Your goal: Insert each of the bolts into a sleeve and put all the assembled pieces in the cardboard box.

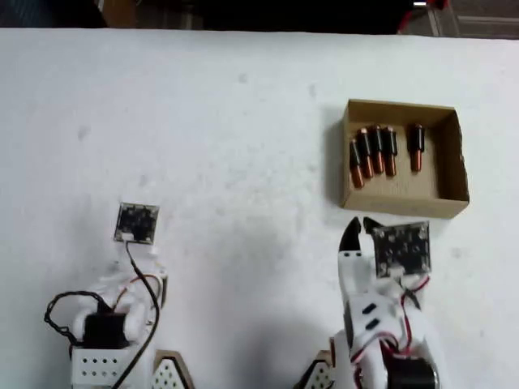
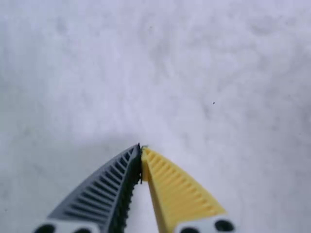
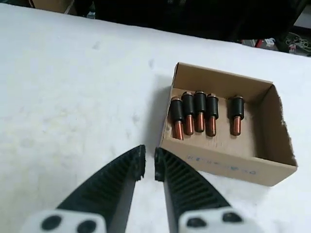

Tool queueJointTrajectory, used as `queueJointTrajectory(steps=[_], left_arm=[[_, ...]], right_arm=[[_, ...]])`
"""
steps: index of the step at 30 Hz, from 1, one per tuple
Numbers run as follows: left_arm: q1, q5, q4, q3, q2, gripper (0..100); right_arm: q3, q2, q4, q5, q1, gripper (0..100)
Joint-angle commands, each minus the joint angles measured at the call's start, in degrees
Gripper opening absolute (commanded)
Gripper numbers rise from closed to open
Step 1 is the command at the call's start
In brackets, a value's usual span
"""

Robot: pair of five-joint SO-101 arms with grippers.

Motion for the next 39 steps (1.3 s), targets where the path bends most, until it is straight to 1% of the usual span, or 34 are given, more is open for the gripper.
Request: queueJointTrajectory(steps=[1,9,20,26,33,39], left_arm=[[-0.31,0.26,0.26,-0.09,-0.66,2],[-0.31,0.26,0.26,-0.09,-0.66,2],[-0.31,0.26,0.26,-0.09,-0.66,2],[-0.31,0.26,0.26,-0.09,-0.66,2],[-0.31,0.26,0.26,-0.09,-0.66,2],[-0.31,0.26,0.26,-0.09,-0.66,2]], right_arm=[[4.66,-0.13,-4.35,-0.35,-0.57,1.7],[13.27,-0.13,-8.4,-0.35,-0.57,1.7],[19.6,-0.13,-8.57,0.0,-0.66,1.7],[25.58,-0.13,-14.37,0.0,-0.66,1.7],[30.68,-0.13,-18.77,0.09,-0.66,1.7],[31.91,-0.13,-19.91,0.09,-0.66,1.8]])
